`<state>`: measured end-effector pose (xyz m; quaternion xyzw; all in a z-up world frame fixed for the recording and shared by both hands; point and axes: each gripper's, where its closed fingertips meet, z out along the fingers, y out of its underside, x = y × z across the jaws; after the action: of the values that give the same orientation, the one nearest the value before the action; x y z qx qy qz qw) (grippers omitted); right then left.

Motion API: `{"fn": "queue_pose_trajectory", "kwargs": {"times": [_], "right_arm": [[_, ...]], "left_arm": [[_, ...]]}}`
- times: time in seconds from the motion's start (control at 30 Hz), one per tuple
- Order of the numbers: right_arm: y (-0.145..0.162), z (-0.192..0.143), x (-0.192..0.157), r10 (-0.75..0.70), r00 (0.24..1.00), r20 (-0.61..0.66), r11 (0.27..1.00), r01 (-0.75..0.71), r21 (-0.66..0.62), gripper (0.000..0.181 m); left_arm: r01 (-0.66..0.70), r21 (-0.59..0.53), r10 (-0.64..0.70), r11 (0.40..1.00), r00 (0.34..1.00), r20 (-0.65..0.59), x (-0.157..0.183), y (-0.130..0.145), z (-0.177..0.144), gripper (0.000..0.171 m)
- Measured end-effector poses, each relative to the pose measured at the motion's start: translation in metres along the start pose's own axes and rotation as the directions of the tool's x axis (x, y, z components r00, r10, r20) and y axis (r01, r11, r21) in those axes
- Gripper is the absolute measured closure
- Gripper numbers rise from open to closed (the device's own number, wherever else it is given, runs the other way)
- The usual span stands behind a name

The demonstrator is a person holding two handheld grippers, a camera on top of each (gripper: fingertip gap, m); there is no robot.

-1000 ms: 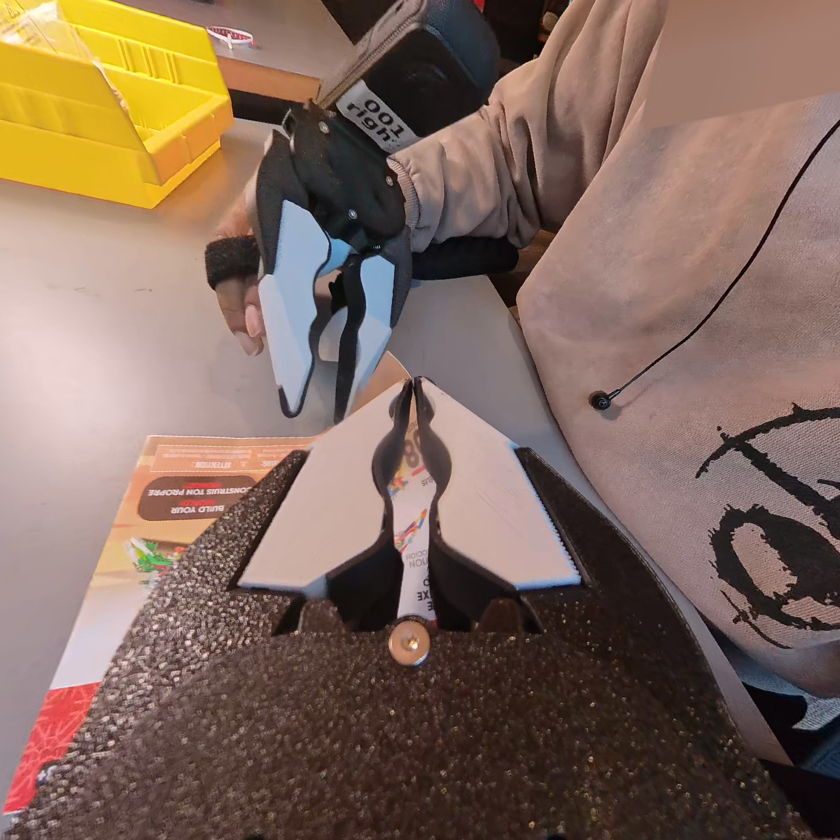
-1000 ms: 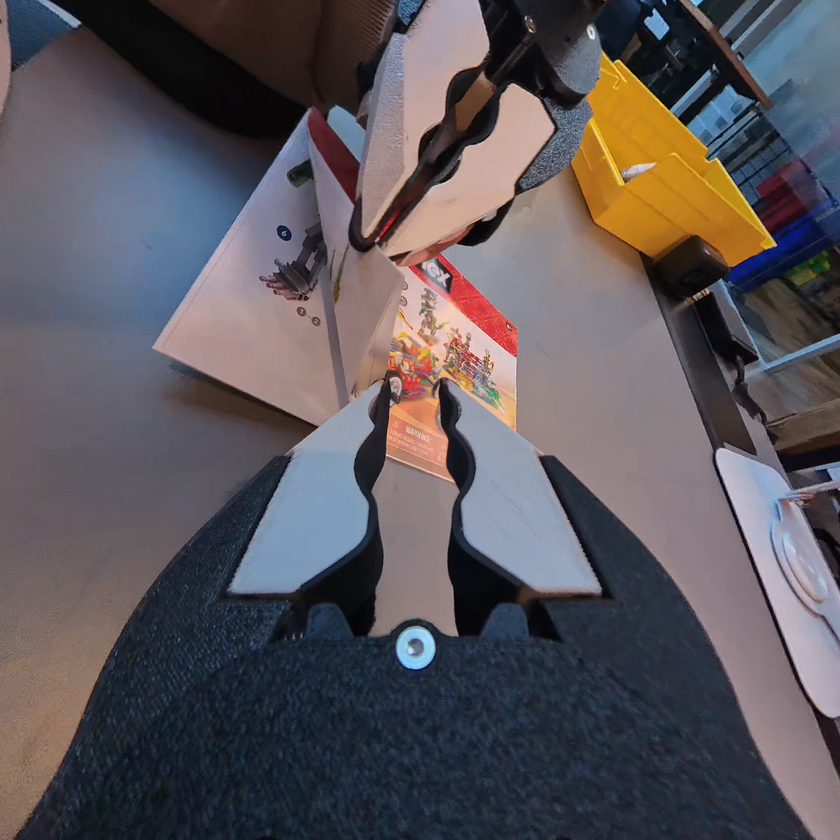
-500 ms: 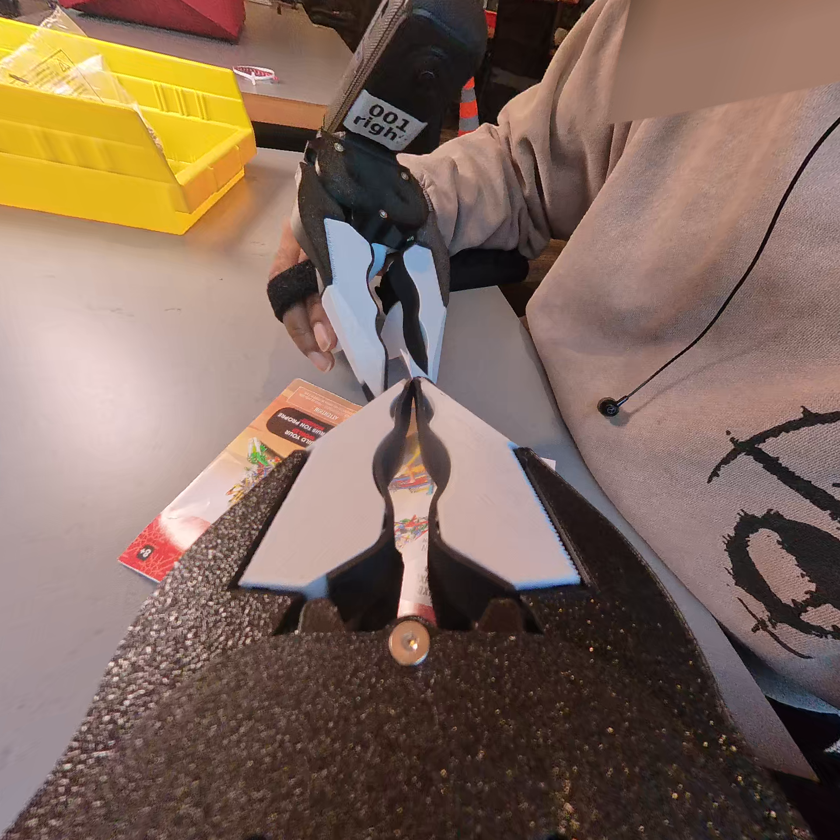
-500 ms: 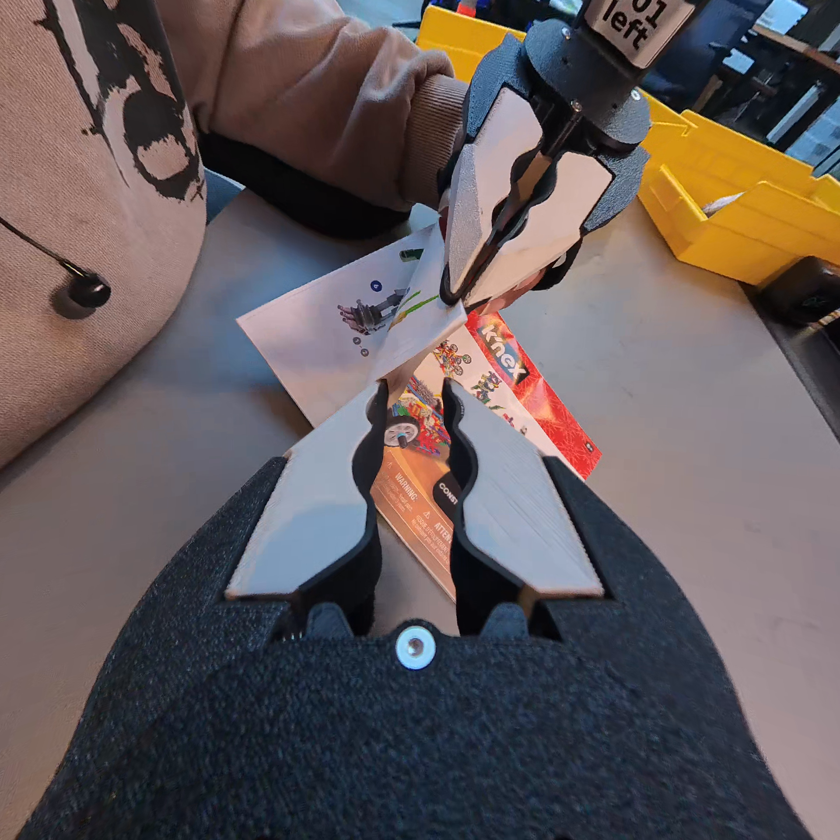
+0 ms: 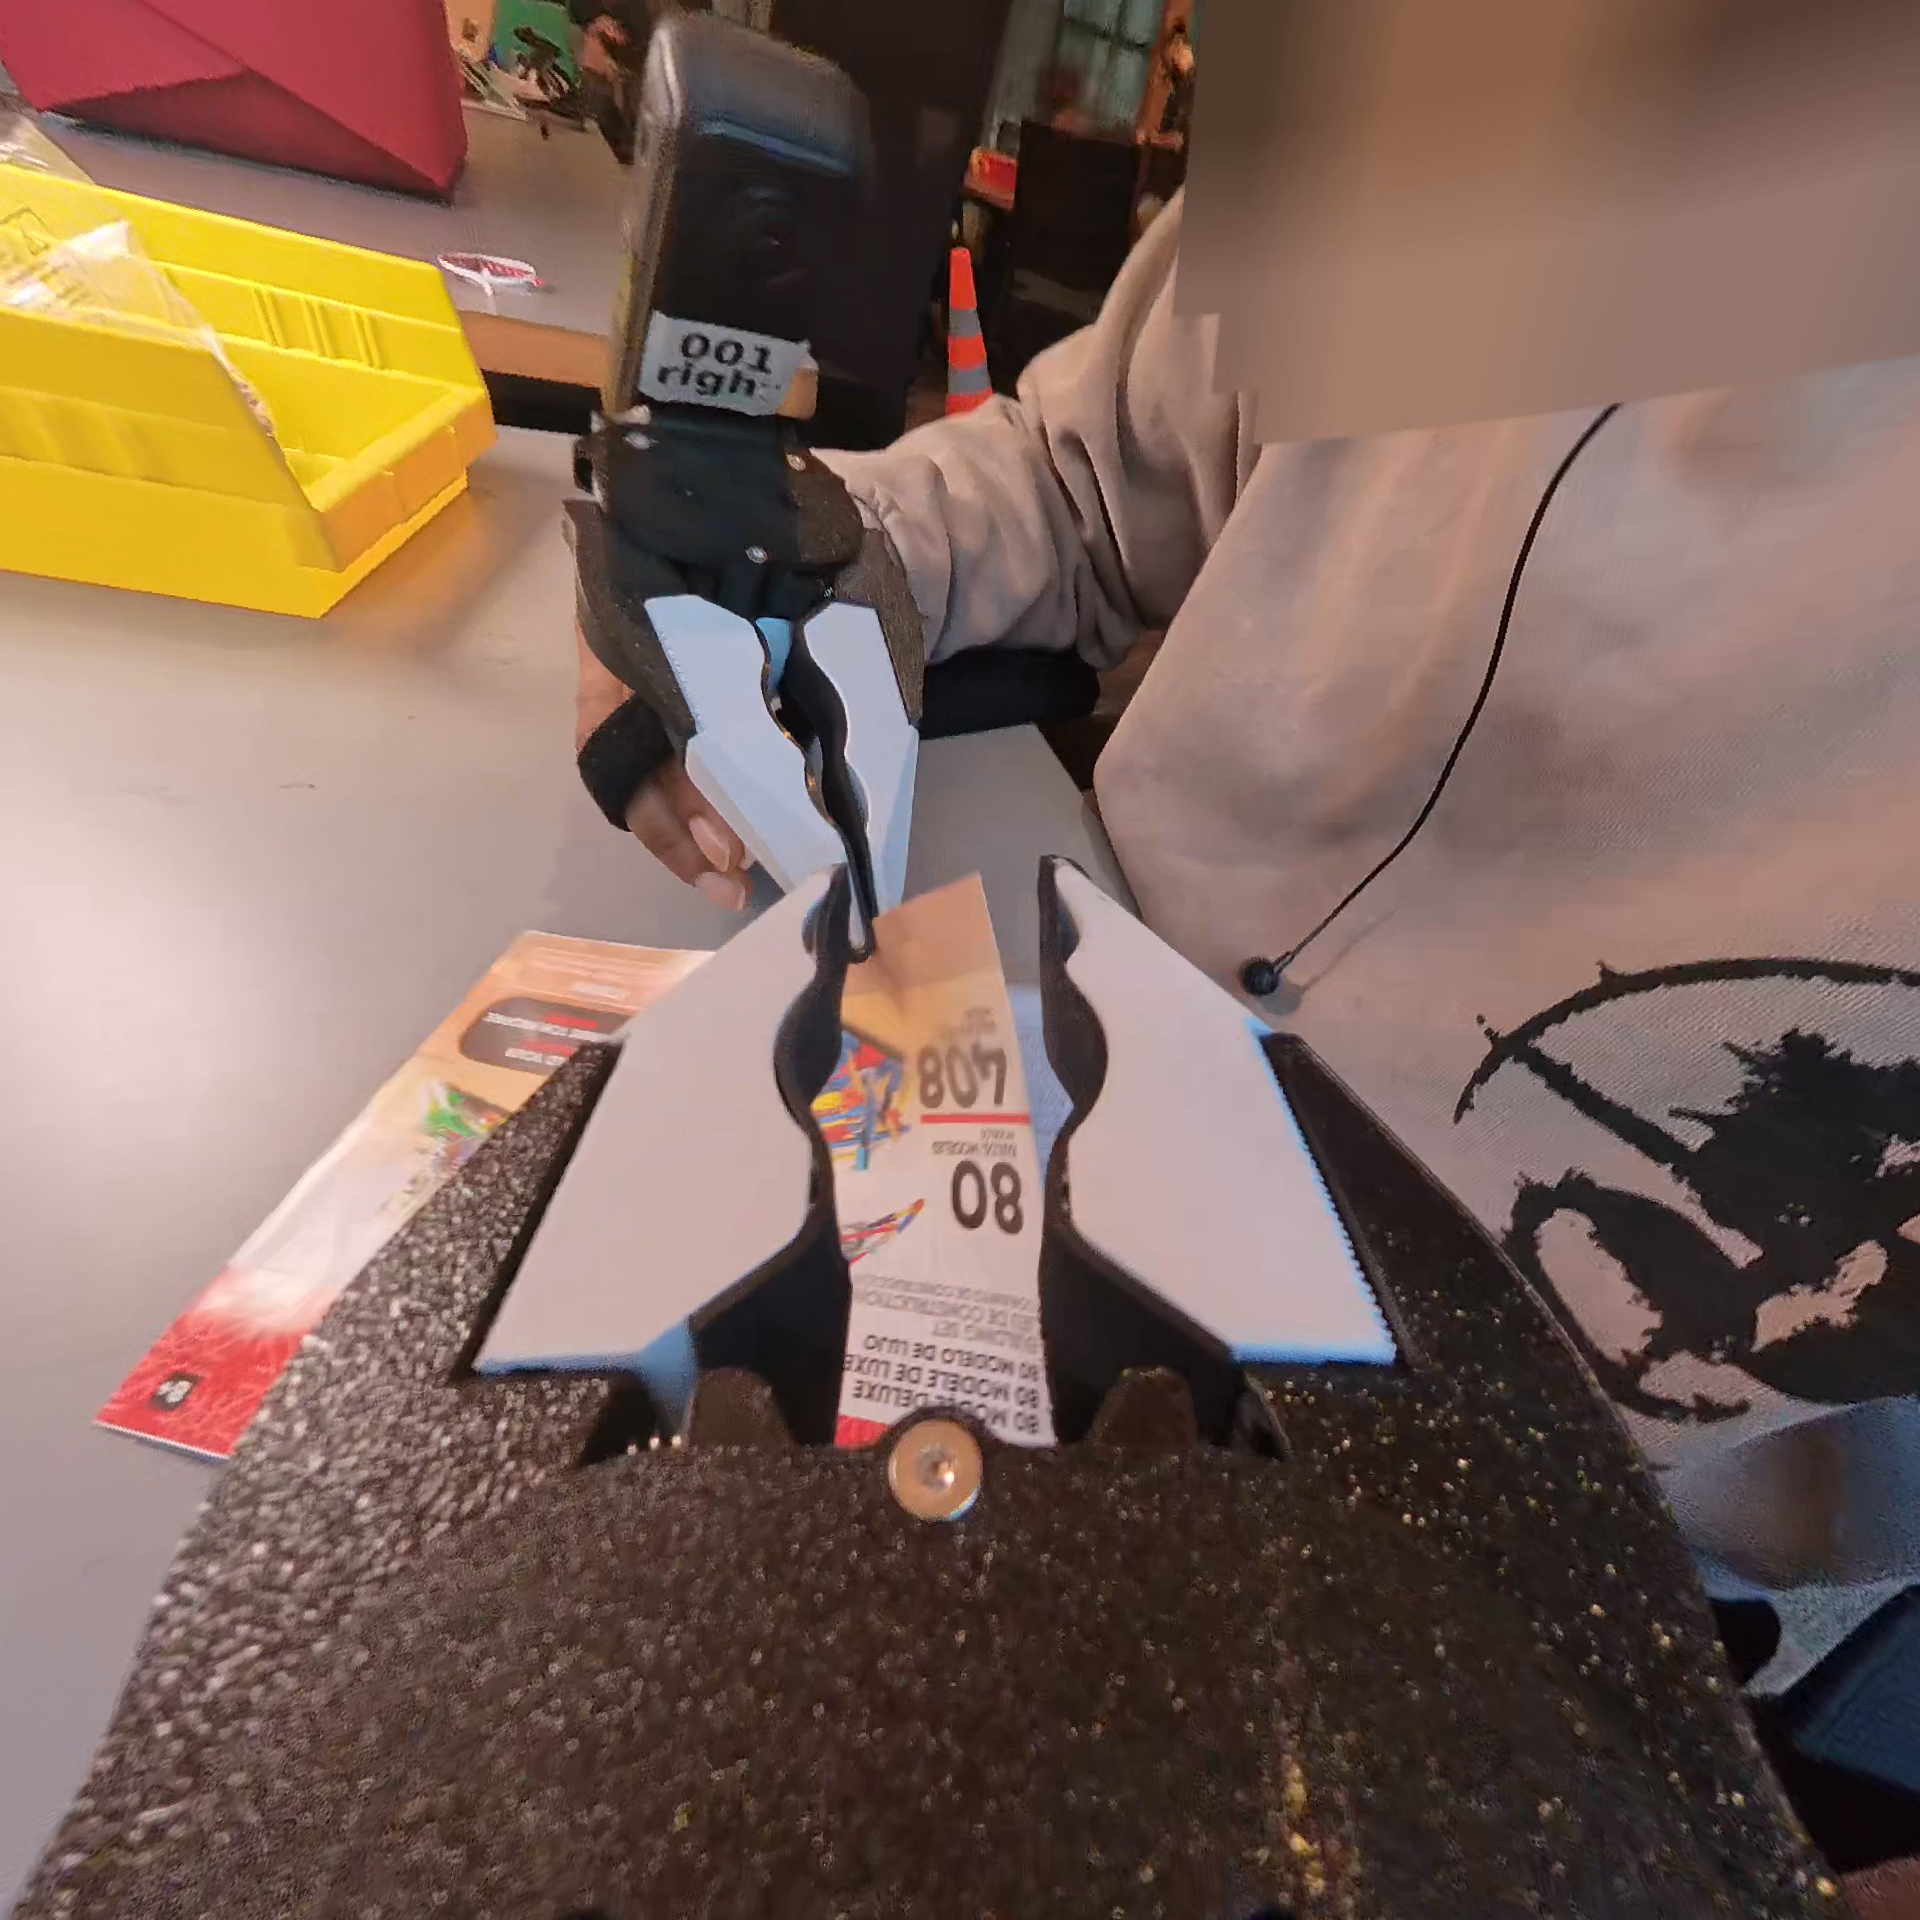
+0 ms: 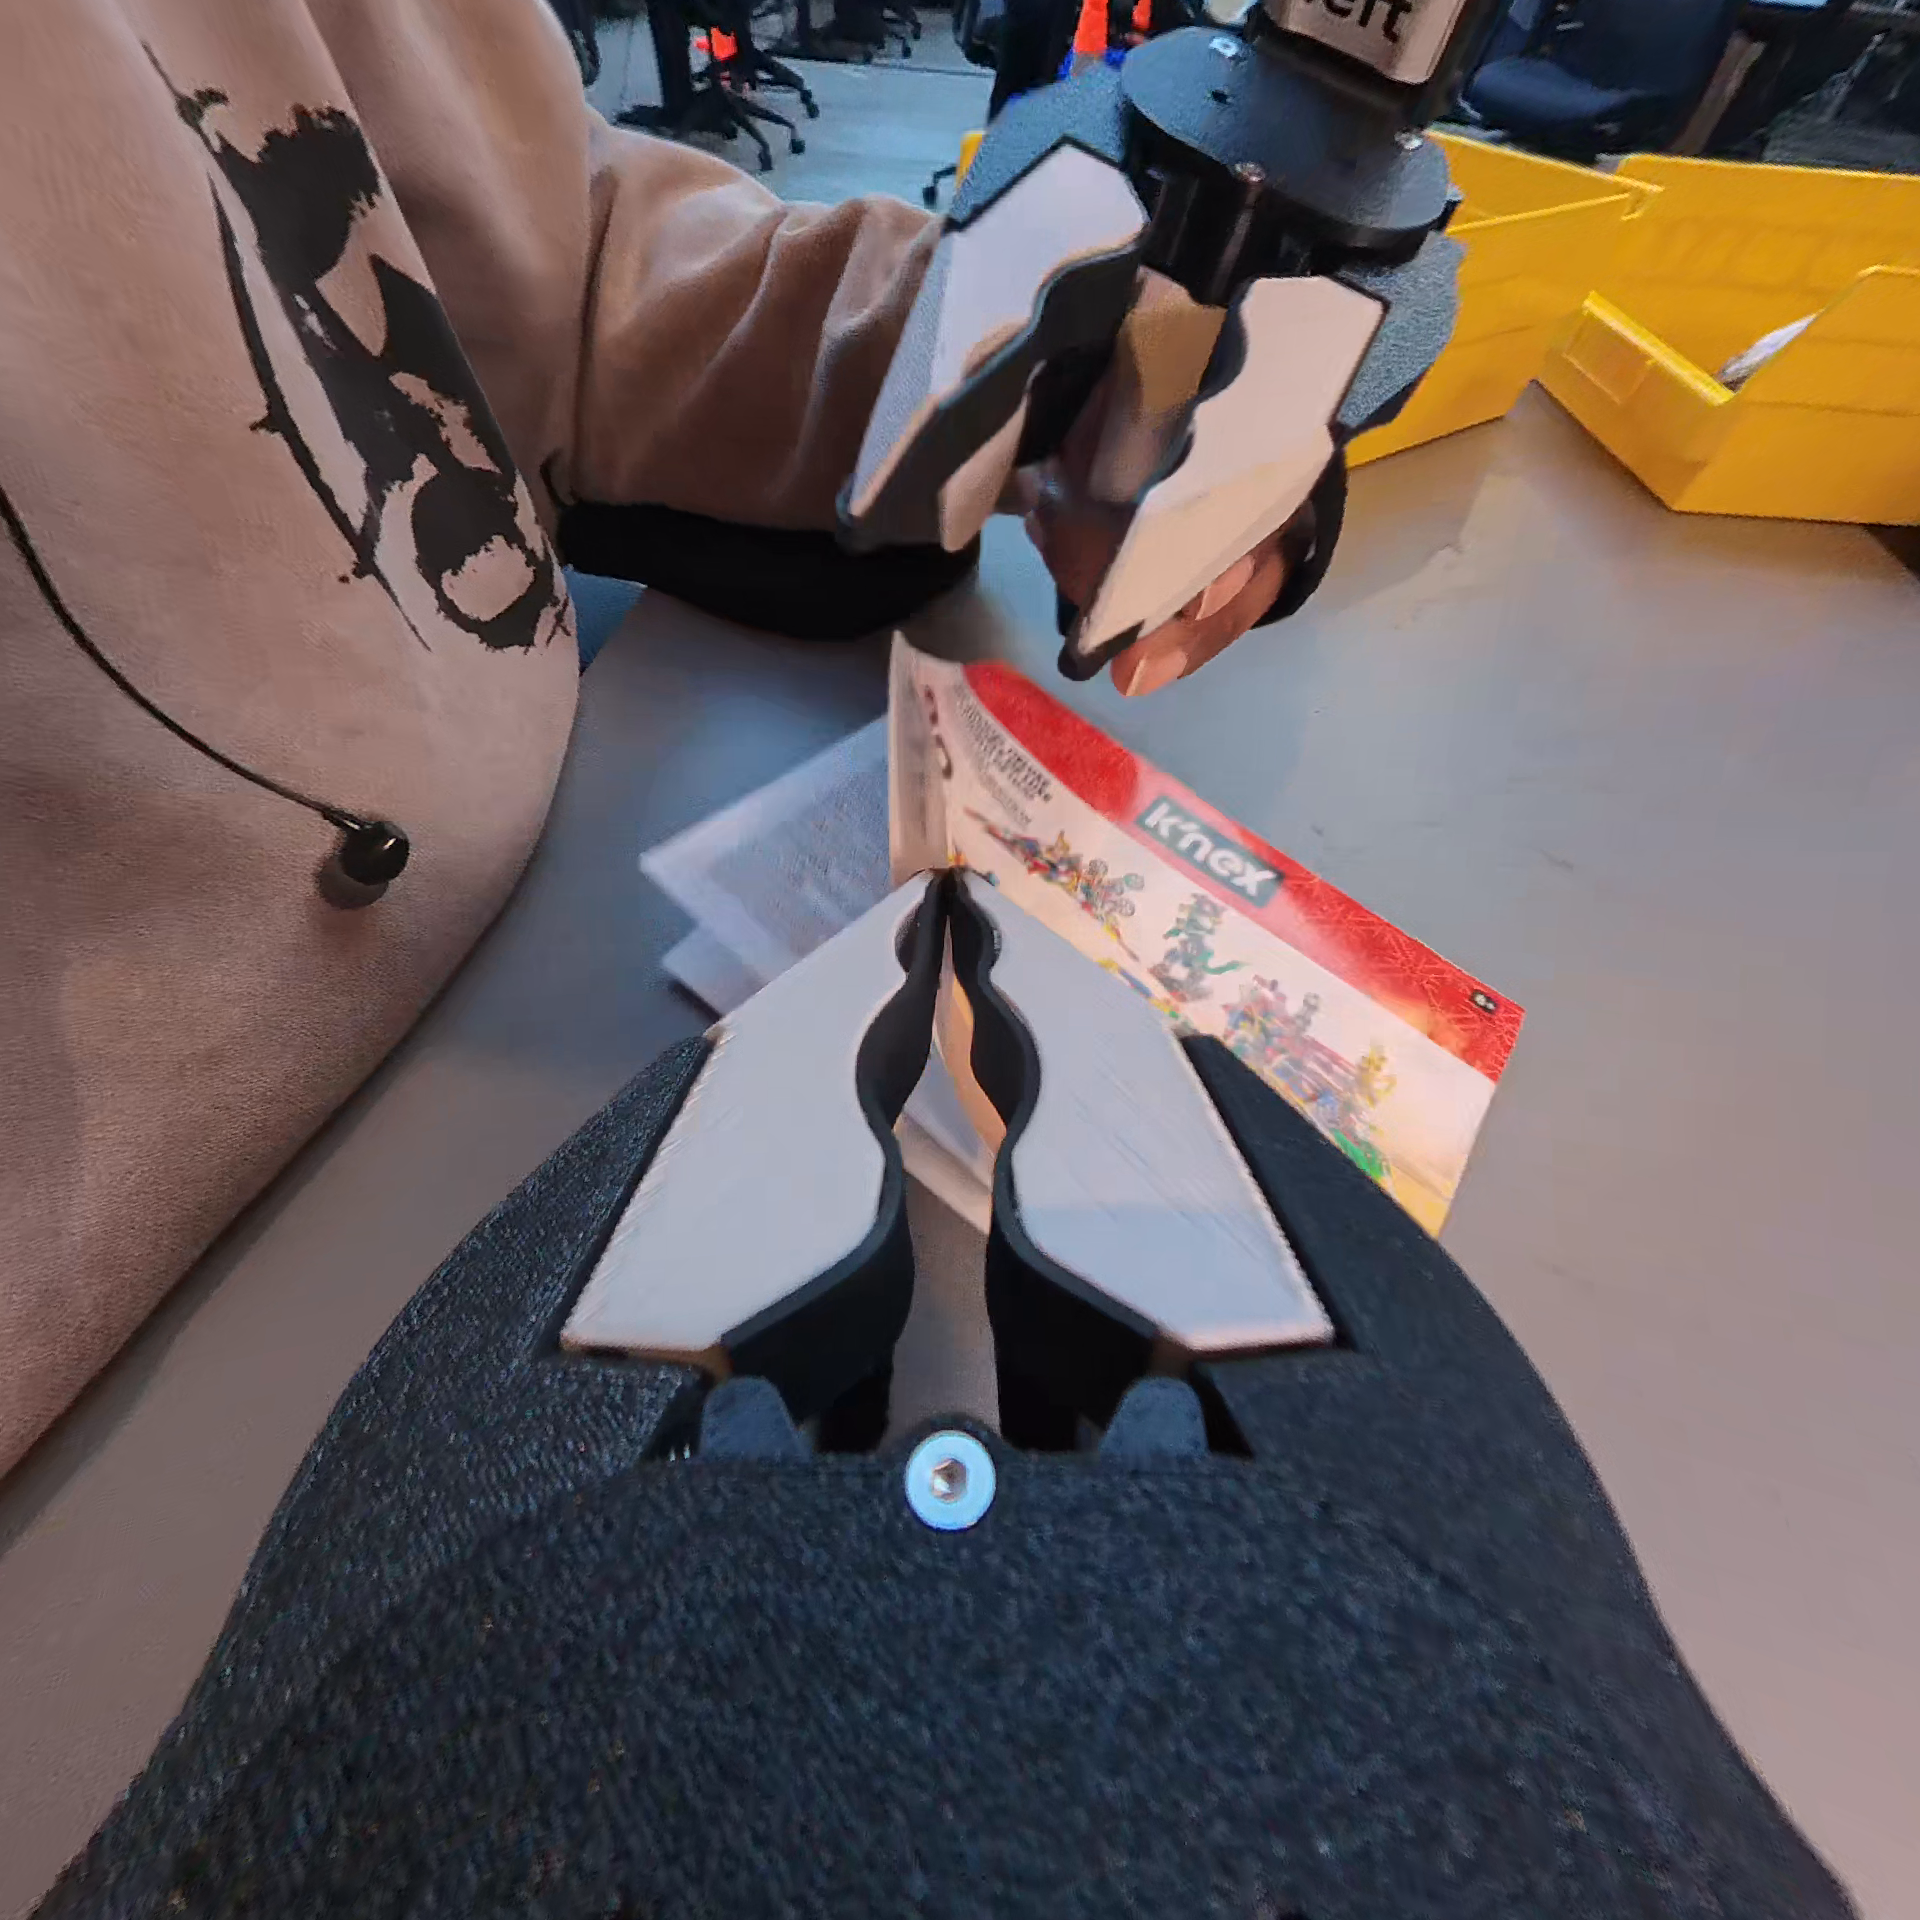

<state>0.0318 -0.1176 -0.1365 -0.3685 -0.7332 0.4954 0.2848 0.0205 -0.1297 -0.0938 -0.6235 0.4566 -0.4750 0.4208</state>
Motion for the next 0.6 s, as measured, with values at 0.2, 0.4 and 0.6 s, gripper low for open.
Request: {"fn": "queue_pose_trajectory", "kwargs": {"times": [0.2, 0.4, 0.6], "right_arm": [[-0.016, -0.019, 0.039, 0.058, 0.978, -0.200, 0.998, -0.052, 0.036, 0.181], [-0.021, -0.031, 0.058, -0.008, 0.936, -0.352, 0.999, -0.004, -0.033, 0.181], [-0.032, -0.038, 0.069, -0.038, 0.897, -0.441, 0.999, 0.026, -0.034, 0.181]], "left_arm": [[-0.048, -0.098, 0.067, 0.994, 0.978, 0.200, -0.026, 0.006, -0.002, 0.136], [-0.048, -0.027, 0.053, 0.999, 0.961, 0.270, -0.035, -0.010, -0.009, 0.140], [-0.137, -0.188, 0.213, 0.973, 0.849, 0.483, -0.067, 0.002, -0.016, 0.171]]}}
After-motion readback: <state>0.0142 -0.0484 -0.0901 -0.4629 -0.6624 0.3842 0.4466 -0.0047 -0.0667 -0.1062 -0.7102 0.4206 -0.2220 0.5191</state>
